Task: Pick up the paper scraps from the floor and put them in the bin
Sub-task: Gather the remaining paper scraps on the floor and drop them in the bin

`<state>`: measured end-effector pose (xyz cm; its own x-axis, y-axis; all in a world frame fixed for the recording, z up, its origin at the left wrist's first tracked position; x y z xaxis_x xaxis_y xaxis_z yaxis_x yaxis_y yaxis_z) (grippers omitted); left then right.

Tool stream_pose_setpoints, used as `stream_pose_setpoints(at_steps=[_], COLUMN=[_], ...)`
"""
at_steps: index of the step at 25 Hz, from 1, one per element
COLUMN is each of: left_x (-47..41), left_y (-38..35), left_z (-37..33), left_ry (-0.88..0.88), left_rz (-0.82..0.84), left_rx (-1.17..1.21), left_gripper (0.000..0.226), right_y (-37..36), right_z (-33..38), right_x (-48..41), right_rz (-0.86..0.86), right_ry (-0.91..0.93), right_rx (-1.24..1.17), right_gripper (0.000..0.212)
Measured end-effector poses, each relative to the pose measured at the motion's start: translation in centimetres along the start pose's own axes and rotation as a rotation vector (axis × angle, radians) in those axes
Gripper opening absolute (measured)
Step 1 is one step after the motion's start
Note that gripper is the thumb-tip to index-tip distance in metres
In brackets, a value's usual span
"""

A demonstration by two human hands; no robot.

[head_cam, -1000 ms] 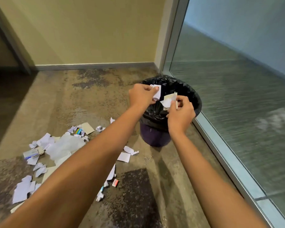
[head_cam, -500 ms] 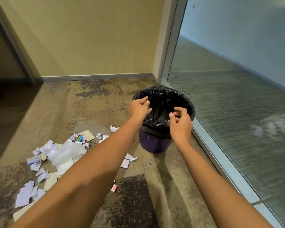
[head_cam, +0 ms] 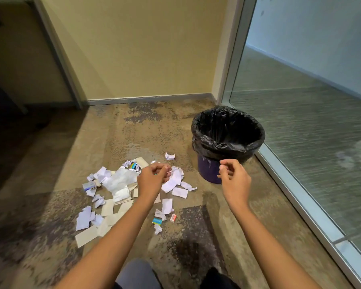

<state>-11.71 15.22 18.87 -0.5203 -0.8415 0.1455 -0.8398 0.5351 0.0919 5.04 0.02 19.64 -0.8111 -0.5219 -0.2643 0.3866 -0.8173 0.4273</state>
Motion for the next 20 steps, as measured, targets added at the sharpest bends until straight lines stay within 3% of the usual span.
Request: stream_pose_setpoints(at_steps=[10,15,20], left_x=[6.9,7.5,6.7], left_y=[15.7,18.0,18.7], left_z=[4.7,5.7,9.2], left_ry=[0.04,0.087,0.191], left_rz=[-0.145,-0.19,-0.21], left_rx=[0.047,0.059,-0.022], left_gripper=[0.014,0.015,0.013], right_y=[-6.4,-9.2,-11.7], right_z=[6.3,7.5,4.1], right_x=[8.6,10.6,10.3], right_rz=[0.027,0.099,0.192], right_ry=[-0.091,-0.082,-0.15], right_rx=[0.009,0.013,0.061], right_gripper=[0.016,0.017,0.018])
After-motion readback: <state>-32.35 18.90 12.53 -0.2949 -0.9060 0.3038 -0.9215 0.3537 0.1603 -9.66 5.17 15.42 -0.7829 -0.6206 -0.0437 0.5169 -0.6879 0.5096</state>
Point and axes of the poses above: each hand's wrist, its own x-axis away from the middle knuckle, its own y-axis out of the back of the hand, z = x × y, the point moved 2 cm from there along -x, towards the middle knuckle, and after that the axes turned 7 degrees about z, right-handed, at the moved point
